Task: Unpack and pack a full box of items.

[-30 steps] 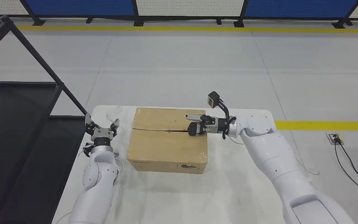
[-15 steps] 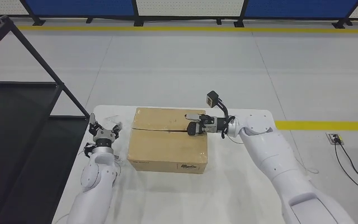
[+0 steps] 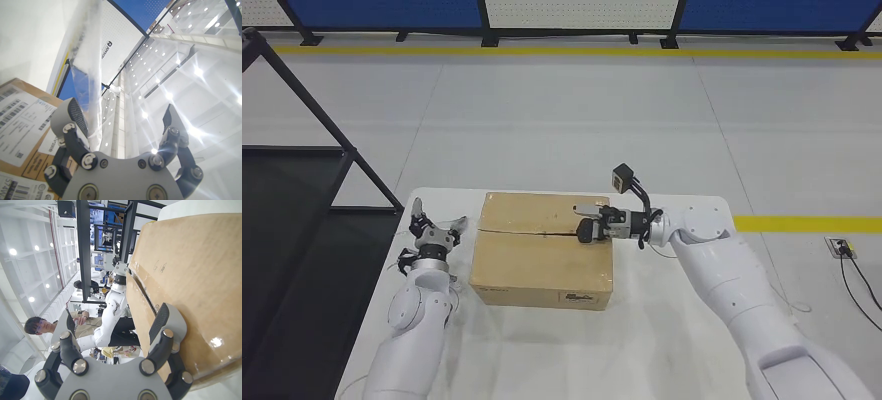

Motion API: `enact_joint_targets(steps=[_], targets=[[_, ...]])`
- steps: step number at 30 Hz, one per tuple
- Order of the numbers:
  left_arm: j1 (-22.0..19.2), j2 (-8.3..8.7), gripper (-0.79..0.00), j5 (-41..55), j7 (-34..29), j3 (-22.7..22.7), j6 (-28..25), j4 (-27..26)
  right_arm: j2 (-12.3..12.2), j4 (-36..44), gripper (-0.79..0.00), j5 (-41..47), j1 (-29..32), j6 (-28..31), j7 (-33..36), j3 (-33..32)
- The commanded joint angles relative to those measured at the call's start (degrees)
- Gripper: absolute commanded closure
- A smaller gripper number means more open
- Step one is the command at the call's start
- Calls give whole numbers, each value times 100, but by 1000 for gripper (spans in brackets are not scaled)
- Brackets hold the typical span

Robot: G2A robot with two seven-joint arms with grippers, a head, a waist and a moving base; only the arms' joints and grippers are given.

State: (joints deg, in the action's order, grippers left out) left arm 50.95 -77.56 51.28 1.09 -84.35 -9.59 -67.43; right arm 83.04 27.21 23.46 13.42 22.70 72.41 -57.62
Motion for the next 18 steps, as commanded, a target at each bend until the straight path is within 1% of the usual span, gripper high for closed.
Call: enact_joint_targets(steps=[1, 5, 9, 14, 18], targets=[[-75, -11, -785, 30, -39, -10, -61, 91, -8, 16, -785, -3, 17, 12, 0, -13], [-190, -36, -785, 106, -208, -22, -276, 229, -23, 64, -785, -21, 54, 4, -18, -32], [-190, -50, -785, 259, -409, -93, -431, 153, -32, 151, -785, -53, 94, -12, -44, -35], [30, -33, -785, 335, -469, -287, -455, -318, -32, 237, -785, -67, 139, -42, -89, -33], [270, -11, -785, 279, -472, -422, -357, -895, -42, 288, -785, -79, 139, -24, -120, -54]])
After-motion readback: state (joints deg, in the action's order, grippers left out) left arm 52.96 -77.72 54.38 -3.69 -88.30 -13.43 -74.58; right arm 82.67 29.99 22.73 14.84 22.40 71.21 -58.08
